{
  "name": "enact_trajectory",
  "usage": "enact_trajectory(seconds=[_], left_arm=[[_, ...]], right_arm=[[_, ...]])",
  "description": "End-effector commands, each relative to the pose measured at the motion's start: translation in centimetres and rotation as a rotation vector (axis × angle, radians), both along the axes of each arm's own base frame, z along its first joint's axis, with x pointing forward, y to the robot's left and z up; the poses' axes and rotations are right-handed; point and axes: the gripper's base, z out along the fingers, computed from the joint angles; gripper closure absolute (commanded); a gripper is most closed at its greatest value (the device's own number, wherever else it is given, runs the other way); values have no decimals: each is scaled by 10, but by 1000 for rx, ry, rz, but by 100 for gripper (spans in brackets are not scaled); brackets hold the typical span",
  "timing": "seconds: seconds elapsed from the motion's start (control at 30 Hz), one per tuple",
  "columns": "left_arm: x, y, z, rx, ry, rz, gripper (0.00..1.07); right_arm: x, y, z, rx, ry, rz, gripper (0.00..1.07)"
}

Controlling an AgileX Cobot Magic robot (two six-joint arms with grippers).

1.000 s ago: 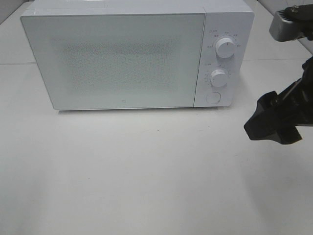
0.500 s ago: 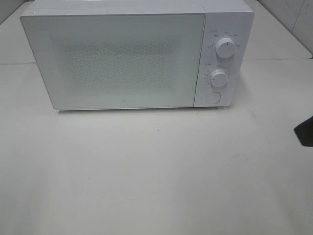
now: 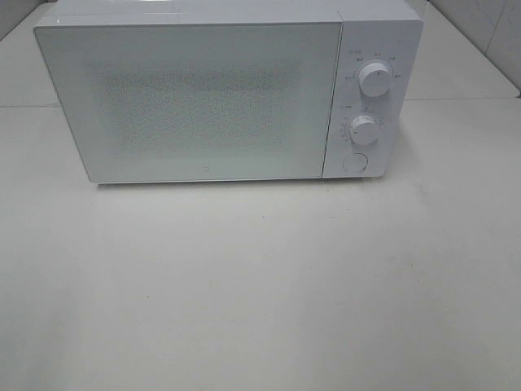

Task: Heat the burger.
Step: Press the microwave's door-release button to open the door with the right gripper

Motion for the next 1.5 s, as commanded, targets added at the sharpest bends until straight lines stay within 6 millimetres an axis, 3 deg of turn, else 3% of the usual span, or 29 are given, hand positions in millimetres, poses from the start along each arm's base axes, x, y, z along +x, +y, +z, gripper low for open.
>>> enact_trajectory(seconds=[0.03, 0.17, 0.23, 0.57, 0.93, 1.5], left_arm=[[-3, 0, -1, -3, -32, 2, 4], [-3, 0, -1, -3, -32, 2, 4], [-3, 0, -1, -3, -32, 2, 4], [-3, 0, -1, -3, -32, 2, 4], [-3, 0, -1, -3, -32, 2, 4], [-3, 0, -1, -4, -30, 1, 4]], right_arm=[[-25, -11, 1, 25, -98, -88, 31], [-36, -14, -8, 27, -127, -121, 31], [-40, -14, -23, 28, -119, -150, 31], [-36, -8, -60, 54, -147, -163, 31], [-56, -10, -69, 60, -208, -166, 31], [-55, -10, -70, 56, -199, -165, 31]])
